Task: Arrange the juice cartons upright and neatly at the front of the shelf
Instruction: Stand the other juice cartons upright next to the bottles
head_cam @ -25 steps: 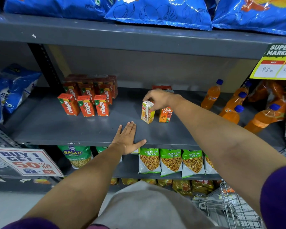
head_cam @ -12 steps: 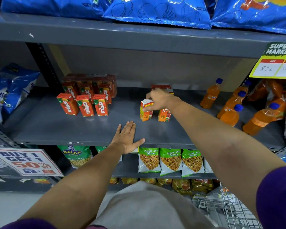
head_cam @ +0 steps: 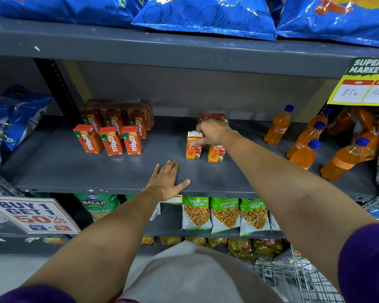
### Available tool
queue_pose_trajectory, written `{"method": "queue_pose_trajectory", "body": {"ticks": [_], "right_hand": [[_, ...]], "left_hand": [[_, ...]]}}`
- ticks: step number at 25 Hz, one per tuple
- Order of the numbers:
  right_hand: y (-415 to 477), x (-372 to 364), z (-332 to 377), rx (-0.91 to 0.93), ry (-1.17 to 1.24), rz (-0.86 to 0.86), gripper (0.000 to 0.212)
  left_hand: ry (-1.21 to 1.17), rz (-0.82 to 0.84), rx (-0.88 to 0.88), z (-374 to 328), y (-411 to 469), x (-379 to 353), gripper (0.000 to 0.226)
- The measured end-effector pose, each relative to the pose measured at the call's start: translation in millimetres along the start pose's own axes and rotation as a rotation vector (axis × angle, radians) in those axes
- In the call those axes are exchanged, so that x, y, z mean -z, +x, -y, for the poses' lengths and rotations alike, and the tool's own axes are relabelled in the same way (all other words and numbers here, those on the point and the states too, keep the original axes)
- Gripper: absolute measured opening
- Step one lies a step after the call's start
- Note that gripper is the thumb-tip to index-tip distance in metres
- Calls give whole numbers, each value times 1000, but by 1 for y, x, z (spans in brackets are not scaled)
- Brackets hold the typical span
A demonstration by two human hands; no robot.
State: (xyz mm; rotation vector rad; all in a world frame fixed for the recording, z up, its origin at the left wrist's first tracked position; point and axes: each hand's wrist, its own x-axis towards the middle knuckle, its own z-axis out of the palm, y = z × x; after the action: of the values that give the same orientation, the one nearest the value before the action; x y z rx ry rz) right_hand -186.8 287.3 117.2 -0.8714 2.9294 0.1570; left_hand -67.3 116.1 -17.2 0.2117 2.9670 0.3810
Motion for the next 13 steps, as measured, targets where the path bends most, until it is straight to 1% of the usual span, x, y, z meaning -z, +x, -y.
{"method": "queue_pose_trajectory", "body": {"ticks": [2,4,6,8,9,11,13], "right_hand": [[-3,-3,-9,-22,107,-13,54],[-9,-3,-25,-65,185,-27,50],[-16,-3,-42,-90,231,-55,46],[-22,-5,-56,-98,278,-52,49],[-27,-7,-63,-99,293,-21,53],[-37,-13,-72,-111,368,65,59],[-45,-27,-78,-135,469,97,64]], "left_hand": [[-171,-68,14,-2,8,14,79],[-312,-158,38,-9,21,30,74],[-396,-205,98,-18,39,44,80],[-497,-177,157,-24,57,54,86],[-540,-147,173,-28,66,57,85],[-562,-109,182,-32,78,56,78],[-543,-130,199,-36,84,52,72]]}}
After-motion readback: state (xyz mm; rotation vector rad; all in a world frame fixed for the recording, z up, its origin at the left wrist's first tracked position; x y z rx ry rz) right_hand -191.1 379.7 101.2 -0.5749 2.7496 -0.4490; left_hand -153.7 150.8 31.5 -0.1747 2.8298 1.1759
